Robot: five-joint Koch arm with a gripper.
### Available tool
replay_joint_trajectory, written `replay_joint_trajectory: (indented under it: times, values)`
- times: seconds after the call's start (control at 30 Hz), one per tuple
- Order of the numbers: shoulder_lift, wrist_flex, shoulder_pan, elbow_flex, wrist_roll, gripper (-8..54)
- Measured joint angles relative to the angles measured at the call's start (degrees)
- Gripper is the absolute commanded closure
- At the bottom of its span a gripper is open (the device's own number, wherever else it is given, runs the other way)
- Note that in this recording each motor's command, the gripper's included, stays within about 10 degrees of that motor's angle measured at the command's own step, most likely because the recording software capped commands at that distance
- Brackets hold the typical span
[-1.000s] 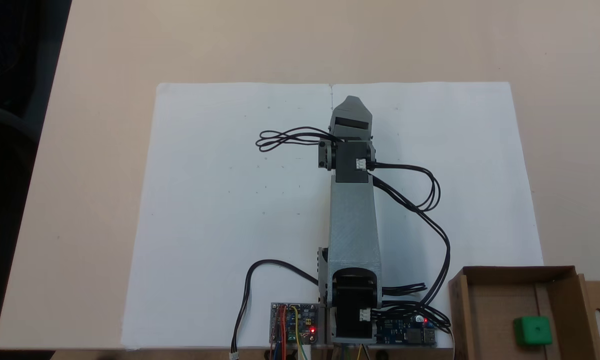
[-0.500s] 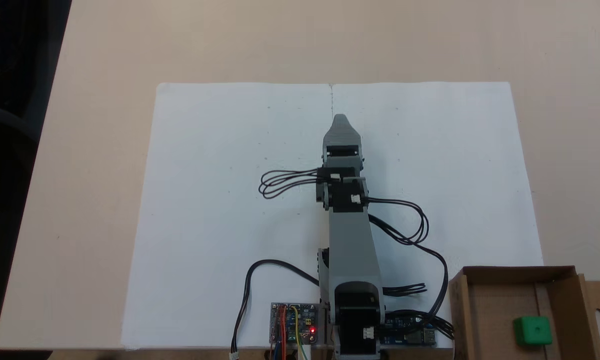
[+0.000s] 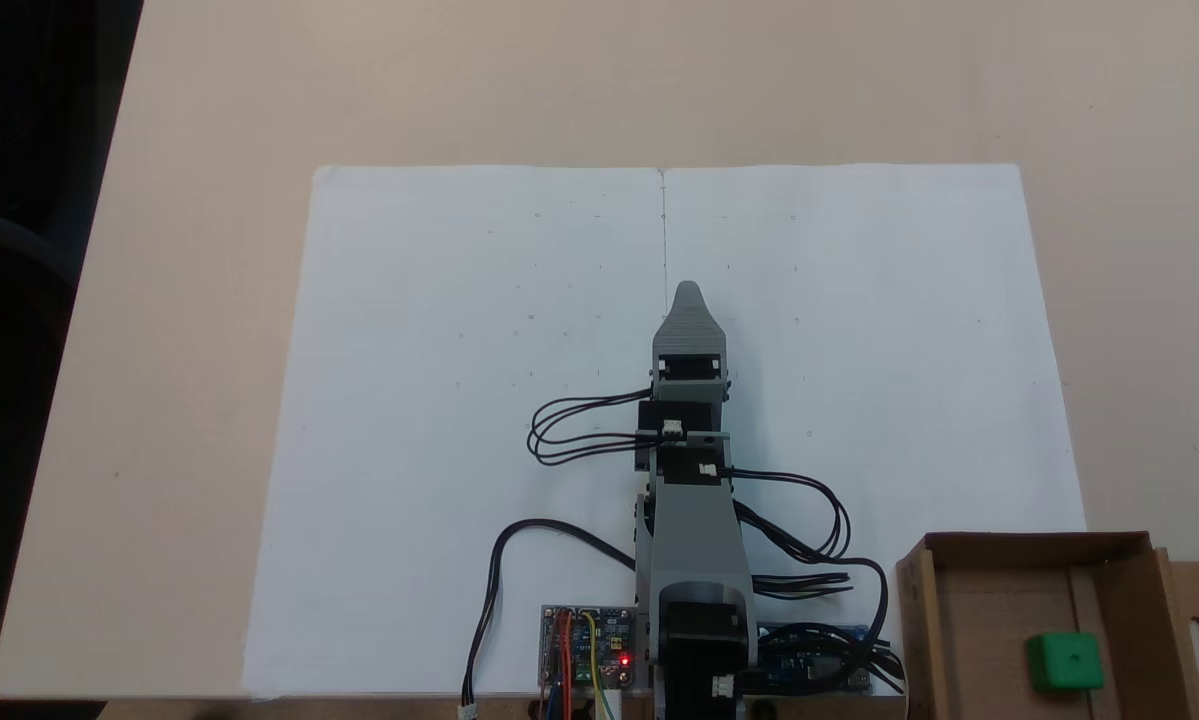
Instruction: Grasp a green dice and put it in the bin.
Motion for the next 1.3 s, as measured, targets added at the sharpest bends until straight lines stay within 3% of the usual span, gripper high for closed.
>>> replay_joint_trajectory:
  times: [0.77,1.3]
  values:
    - [0.1,-31.4,0.0,1.3,-0.1,0.2]
    - [0.1,-32.9,0.0,1.3,-0.1,0.5]
